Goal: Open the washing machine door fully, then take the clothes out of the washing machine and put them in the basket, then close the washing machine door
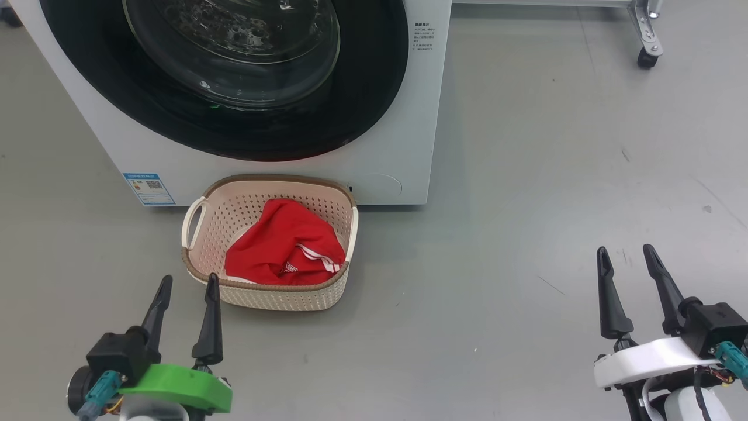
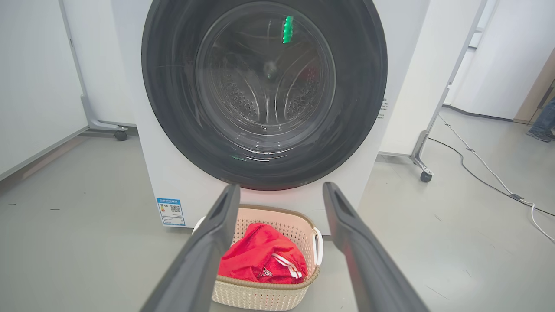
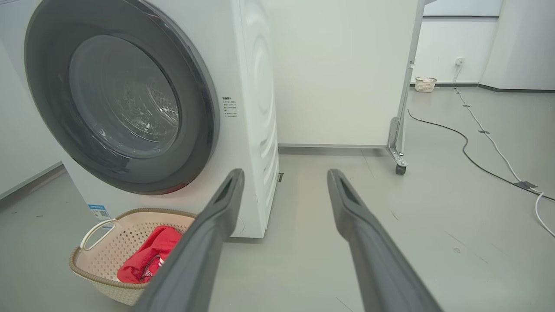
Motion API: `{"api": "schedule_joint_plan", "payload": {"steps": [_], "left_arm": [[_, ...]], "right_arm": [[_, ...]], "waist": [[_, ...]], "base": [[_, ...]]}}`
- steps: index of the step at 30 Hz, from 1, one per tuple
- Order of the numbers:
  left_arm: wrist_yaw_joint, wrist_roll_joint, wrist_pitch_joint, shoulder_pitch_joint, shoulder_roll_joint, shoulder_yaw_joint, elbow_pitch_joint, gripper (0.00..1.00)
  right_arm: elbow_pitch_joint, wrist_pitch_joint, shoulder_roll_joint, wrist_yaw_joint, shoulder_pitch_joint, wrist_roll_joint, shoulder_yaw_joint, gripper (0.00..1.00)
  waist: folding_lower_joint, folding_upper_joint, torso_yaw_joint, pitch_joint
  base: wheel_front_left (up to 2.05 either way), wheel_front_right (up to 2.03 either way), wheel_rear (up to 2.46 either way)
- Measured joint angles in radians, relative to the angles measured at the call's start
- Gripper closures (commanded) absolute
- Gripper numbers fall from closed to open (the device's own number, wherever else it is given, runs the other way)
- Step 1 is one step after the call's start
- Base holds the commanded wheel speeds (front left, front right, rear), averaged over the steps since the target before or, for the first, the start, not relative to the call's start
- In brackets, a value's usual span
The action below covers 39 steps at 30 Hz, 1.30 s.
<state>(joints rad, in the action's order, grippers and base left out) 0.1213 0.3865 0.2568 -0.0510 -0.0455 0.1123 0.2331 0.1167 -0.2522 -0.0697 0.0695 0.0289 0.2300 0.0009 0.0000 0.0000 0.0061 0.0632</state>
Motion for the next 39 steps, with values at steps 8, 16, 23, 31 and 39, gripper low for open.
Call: {"api": "schedule_joint_plan", "payload": {"steps": [8, 16, 23, 31, 39], "left_arm": [[-0.001, 0.003, 0.000, 0.025, 0.011, 0.014, 0.054, 1.00], [-0.001, 0.077, -0.009, 0.026, 0.012, 0.015, 0.047, 1.00], [-0.001, 0.169, -0.028, 0.026, 0.012, 0.010, 0.042, 1.00], [-0.001, 0.253, -0.050, 0.026, 0.012, -0.006, 0.039, 1.00], [-0.001, 0.338, -0.072, 0.026, 0.012, -0.016, 0.036, 1.00]], "right_arm": [[0.063, 0.002, 0.025, 0.000, 0.025, 0.007, 0.006, 1.00], [0.076, 0.026, 0.025, 0.000, 0.021, 0.073, -0.008, 1.00], [0.091, 0.054, 0.025, 0.001, 0.015, 0.167, -0.026, 1.00], [0.097, 0.081, 0.026, 0.008, 0.010, 0.278, -0.029, 1.00], [0.103, 0.108, 0.026, 0.011, -0.002, 0.361, -0.040, 1.00]], "waist": [[0.0000, 0.0000, 0.000, 0.000], [0.0000, 0.0000, 0.000, -0.005], [0.0000, 0.0000, 0.000, -0.009], [0.0000, 0.0000, -0.001, -0.013], [0.0000, 0.0000, -0.002, -0.017]], "base": [[0.00, 0.00, 0.00], [0.00, 0.00, 0.00], [0.00, 0.00, 0.00], [0.00, 0.00, 0.00], [0.00, 0.00, 0.00]]}}
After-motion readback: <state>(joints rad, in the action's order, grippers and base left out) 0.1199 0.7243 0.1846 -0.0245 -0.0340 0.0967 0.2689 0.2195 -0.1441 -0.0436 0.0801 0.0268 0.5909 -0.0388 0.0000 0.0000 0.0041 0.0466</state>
